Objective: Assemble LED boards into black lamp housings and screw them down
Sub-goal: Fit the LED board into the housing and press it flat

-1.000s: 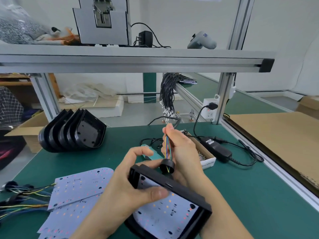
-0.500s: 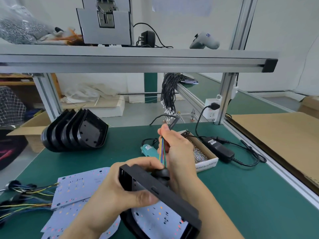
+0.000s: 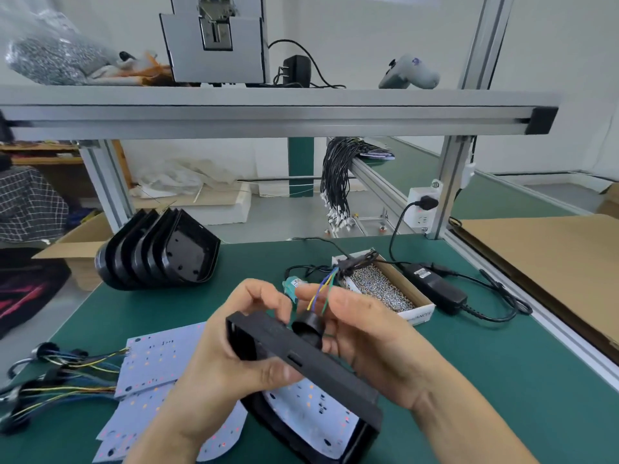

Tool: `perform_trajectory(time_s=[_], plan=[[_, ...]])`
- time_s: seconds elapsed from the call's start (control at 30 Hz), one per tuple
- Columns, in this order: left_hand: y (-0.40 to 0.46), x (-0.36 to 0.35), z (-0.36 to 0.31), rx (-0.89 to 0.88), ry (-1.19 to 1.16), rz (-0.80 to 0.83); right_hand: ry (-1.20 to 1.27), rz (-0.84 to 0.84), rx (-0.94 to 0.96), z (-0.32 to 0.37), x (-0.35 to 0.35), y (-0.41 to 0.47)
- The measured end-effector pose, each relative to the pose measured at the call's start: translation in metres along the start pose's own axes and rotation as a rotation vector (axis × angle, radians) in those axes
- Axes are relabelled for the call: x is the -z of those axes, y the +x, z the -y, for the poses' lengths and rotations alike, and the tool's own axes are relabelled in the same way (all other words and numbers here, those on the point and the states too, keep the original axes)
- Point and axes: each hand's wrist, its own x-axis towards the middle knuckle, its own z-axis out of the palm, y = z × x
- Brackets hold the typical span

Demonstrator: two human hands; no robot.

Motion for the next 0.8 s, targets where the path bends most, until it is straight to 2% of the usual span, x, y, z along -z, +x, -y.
perform_trajectory(time_s=[0.13, 0.23, 0.4, 0.8], plan=[[0.001, 0.001, 0.003, -0.041, 0.053, 0.019, 0.032, 0.091, -0.031, 0.006, 0.001, -0.005], [0.001, 0.000, 0.004, -0.088, 0.138, 0.011, 0.013, 0.082, -0.037, 0.010, 0.002, -0.007], [0.001, -0.001, 0.002, -0.124, 0.118, -0.003, -0.012, 0.041, -0.076, 0.014, 0.002, -0.013], [0.003, -0.002, -0.005, -0.072, 0.123, 0.060, 0.130, -0.002, -0.073, 0.010, -0.006, -0.021]])
